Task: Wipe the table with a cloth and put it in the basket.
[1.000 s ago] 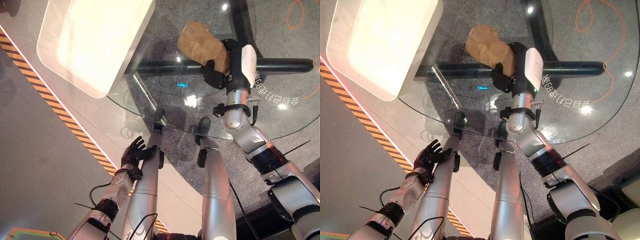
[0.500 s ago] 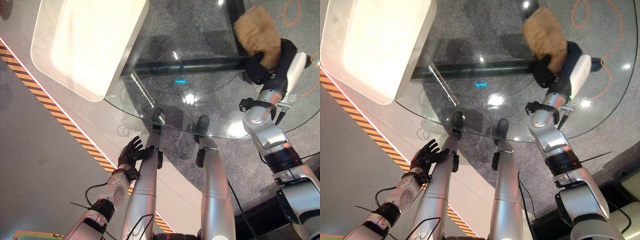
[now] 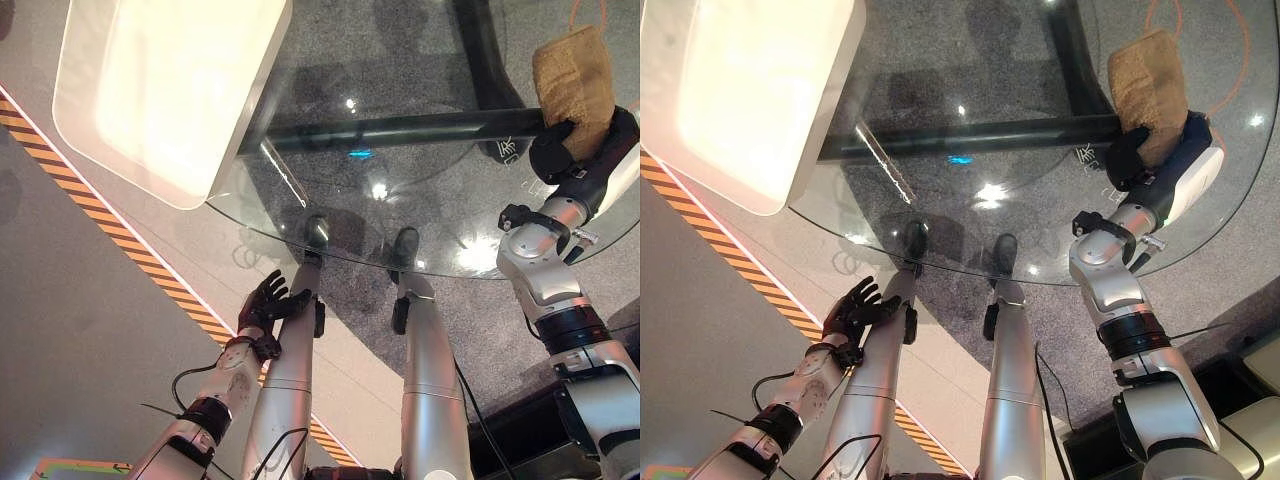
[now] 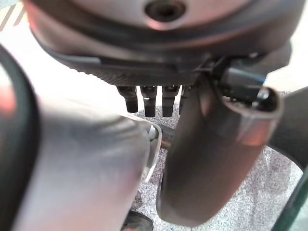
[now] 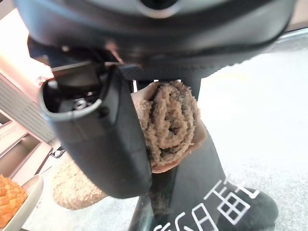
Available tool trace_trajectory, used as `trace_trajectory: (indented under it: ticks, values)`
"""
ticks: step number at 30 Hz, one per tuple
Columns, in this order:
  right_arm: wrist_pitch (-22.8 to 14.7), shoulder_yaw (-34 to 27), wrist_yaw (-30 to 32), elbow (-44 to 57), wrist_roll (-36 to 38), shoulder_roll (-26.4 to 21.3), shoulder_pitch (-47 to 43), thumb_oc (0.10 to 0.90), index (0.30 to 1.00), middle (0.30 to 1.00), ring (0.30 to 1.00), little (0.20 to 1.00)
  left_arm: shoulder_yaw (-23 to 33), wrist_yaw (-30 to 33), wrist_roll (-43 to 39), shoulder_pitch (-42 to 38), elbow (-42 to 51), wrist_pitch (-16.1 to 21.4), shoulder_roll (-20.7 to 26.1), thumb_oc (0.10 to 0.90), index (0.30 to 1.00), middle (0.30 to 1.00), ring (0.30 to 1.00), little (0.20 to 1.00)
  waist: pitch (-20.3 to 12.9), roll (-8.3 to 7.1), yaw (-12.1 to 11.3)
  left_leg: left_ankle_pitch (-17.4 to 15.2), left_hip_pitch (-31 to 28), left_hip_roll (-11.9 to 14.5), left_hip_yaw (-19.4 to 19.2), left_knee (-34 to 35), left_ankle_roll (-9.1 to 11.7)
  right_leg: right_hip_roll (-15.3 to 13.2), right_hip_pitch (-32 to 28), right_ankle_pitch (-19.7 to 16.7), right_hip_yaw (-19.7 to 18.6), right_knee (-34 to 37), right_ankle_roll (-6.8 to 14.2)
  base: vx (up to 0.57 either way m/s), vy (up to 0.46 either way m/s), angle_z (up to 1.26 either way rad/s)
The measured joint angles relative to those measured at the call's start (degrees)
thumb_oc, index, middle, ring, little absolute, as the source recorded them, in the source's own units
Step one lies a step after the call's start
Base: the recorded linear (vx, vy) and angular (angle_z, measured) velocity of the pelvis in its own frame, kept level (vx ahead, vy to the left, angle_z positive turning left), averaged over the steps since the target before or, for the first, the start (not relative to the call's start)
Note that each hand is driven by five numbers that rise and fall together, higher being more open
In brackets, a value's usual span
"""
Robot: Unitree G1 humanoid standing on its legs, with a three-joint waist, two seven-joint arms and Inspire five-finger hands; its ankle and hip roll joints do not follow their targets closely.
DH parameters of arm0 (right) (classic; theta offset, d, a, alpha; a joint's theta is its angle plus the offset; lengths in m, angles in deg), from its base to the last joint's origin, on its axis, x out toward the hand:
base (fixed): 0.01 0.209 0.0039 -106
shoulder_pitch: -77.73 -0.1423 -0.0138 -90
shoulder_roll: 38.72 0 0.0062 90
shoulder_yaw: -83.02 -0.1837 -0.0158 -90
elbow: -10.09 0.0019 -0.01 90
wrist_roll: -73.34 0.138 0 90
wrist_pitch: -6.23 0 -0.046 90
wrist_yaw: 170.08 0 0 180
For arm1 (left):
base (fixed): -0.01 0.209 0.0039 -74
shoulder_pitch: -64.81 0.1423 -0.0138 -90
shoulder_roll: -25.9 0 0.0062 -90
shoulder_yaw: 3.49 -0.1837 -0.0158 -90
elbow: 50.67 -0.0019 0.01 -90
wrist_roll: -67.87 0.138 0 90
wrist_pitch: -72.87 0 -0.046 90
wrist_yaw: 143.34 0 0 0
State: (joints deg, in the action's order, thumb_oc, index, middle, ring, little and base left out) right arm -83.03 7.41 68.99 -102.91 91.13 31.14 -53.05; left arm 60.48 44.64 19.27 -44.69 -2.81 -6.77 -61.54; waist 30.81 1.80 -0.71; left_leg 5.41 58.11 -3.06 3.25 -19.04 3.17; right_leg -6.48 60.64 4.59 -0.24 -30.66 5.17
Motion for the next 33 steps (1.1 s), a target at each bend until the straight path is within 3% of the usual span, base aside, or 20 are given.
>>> trace_trajectory:
  ticks: [7, 14, 20, 33]
  values:
    - [1.31, 0.00, -4.29, 3.26, -2.70, 0.59, 0.59, 0.100, 0.300, 0.300, 0.300, 0.200, 0.98, 0.03, 0.03, 0.45, -0.10, -0.04, -0.12, 0.800, 0.900, 0.900, 0.900, 0.900, 0.00, 0.01, 0.82, 0.02, -0.04, 0.12, -0.01, 0.00, 0.03, 0.11, 0.02, -0.06, 0.02, -0.14, -0.07, 0.00, 0.000, 0.00]
    - [2.73, 0.73, -16.26, 9.31, -10.50, 2.73, 3.25, 0.100, 0.300, 0.300, 0.300, 0.200, 2.55, 0.05, 0.23, 1.12, -0.15, 0.04, -0.60, 0.800, 0.900, 0.900, 0.900, 0.900, 0.00, 0.04, 1.52, 0.35, -0.74, 0.59, -0.08, 0.68, 0.54, 0.49, -0.12, -0.12, 0.01, -0.28, -0.20, 0.00, 0.000, 0.00]
    - [2.38, 6.10, -25.66, 12.46, -16.67, 3.20, 3.26, 0.100, 0.300, 0.300, 0.300, 0.200, 3.70, -0.07, 0.49, 1.44, -0.44, 0.23, -1.79, 0.800, 0.900, 0.900, 0.900, 0.900, -0.02, 0.09, 0.93, 0.97, -1.54, 0.76, 0.07, 2.04, 1.05, 0.61, -0.21, -0.12, 0.14, -0.58, -0.55, 0.00, 0.000, 0.00]
    - [1.57, 13.26, -34.19, 14.66, -18.90, 4.42, 2.39, 0.100, 0.300, 0.300, 0.300, 0.200, 3.65, -0.05, 0.52, 1.48, -0.12, 0.65, -1.93, 0.800, 0.900, 0.900, 0.900, 0.900, -0.02, 0.16, 0.49, 1.49, -1.60, 0.65, 1.36, 3.14, 1.61, 0.32, -0.06, 0.76, 1.38, -1.26, -1.08, 0.00, 0.006, 0.03]
